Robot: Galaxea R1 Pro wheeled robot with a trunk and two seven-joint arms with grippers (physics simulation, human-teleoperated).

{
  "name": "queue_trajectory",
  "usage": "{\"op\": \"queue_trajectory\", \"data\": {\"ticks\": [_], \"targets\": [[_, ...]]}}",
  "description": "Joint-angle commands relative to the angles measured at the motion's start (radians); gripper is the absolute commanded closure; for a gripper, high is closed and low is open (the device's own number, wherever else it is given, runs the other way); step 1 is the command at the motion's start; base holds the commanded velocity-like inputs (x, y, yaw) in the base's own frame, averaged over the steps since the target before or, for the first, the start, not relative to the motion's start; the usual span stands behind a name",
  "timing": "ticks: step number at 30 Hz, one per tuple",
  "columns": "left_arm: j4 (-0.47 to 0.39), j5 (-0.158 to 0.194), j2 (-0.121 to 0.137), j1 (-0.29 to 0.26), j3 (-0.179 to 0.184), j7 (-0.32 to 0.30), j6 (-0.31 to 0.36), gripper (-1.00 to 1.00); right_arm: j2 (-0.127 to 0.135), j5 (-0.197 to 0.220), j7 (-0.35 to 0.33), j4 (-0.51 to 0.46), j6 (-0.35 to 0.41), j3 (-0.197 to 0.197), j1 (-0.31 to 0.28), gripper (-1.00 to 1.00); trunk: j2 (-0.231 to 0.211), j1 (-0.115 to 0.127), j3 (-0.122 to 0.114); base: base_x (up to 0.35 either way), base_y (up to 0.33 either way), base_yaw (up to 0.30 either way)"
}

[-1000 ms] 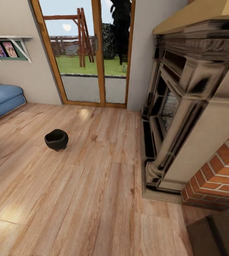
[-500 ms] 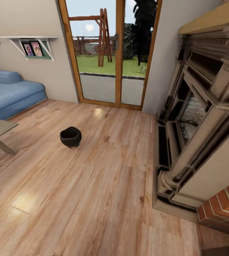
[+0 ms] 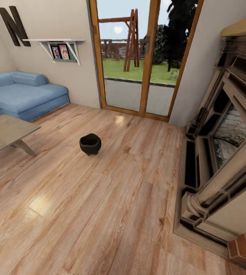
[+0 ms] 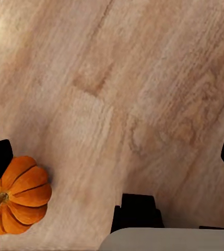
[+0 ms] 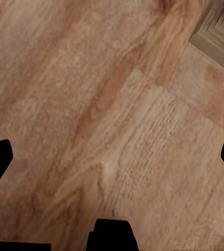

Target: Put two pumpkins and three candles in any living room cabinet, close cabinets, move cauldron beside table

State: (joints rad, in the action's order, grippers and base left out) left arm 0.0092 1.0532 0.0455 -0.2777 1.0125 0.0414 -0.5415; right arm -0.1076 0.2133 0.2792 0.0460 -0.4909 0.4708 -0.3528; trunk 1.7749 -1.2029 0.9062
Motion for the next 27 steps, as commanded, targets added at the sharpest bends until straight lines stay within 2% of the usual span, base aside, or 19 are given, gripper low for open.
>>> {"op": "queue_trajectory", "data": {"ticks": [1,8,14,27], "targets": [[0.000,0.000,0.000,0.000,0.000,0.000,0.000,-1.00,0.000,0.000,0.000,0.000,0.000,0.000,0.000,-1.00,0.000,0.000,0.000,0.000,-0.041,0.285],[0.000,0.000,0.001,0.000,0.000,0.000,0.000,-1.00,0.000,0.000,0.000,0.000,0.000,0.000,0.000,-1.00,0.000,0.000,0.000,0.015,-0.011,0.285],[0.003,0.000,0.001,0.000,0.000,0.000,0.000,-1.00,0.000,0.000,0.000,0.000,0.000,0.000,0.000,-1.00,0.000,0.000,0.000,0.136,-0.001,0.285],[0.005,-0.001,0.002,0.000,0.001,-0.002,0.000,-1.00,0.000,0.000,0.000,-0.001,0.000,0.000,0.000,-1.00,0.000,0.000,0.000,0.290,0.000,0.283]]}}
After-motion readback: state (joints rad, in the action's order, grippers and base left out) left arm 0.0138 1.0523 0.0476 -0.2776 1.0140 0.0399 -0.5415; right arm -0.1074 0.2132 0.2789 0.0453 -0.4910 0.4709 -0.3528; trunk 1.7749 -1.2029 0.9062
